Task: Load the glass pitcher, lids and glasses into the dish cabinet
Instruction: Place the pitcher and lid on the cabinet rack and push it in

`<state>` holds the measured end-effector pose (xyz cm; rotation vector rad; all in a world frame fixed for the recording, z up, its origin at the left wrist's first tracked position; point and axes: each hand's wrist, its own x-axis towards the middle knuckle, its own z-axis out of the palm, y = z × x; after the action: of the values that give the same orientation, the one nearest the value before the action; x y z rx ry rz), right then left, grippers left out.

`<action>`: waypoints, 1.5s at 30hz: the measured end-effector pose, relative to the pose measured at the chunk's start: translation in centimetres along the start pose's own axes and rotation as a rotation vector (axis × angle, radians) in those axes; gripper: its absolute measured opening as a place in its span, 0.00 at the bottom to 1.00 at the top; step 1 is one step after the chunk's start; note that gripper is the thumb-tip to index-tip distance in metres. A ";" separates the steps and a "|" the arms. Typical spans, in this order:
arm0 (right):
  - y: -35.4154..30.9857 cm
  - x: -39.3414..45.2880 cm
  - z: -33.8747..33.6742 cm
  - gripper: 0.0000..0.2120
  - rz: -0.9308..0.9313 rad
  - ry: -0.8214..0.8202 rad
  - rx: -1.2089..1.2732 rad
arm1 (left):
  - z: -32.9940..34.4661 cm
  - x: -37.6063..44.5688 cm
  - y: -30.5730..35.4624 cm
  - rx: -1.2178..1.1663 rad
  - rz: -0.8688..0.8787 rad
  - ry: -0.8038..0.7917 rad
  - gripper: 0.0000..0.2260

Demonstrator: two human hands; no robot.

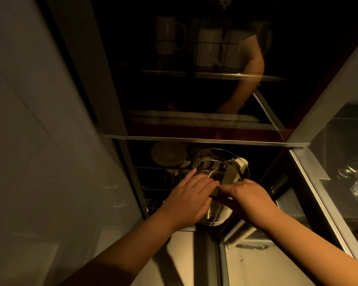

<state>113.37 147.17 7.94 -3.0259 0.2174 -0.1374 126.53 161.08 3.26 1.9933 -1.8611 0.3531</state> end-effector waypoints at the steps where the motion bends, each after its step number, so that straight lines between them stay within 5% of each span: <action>1: -0.1 -0.1 -0.2 0.09 -0.009 0.006 0.003 | -0.1 0.1 0.2 0.024 0.016 0.015 0.17; 15: 0.0 -2.1 -2.2 0.05 -0.075 0.029 -0.003 | -3.1 2.0 1.8 0.014 0.158 -0.009 0.12; 25: 0.8 -2.9 -3.0 0.13 -0.226 0.293 0.086 | -5.2 2.1 1.6 -0.201 0.054 -0.130 0.08; 32: -0.1 -1.8 -2.7 0.15 -0.183 0.332 0.216 | -7.2 2.5 1.1 -0.184 0.035 -0.137 0.09; 45: -1.6 -0.8 -4.2 0.15 -0.197 0.309 0.321 | -9.9 3.7 1.7 -0.135 0.097 0.056 0.19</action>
<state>112.37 148.41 12.26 -2.6855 -0.0750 -0.5965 125.90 162.12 13.86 1.7915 -1.8985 0.2987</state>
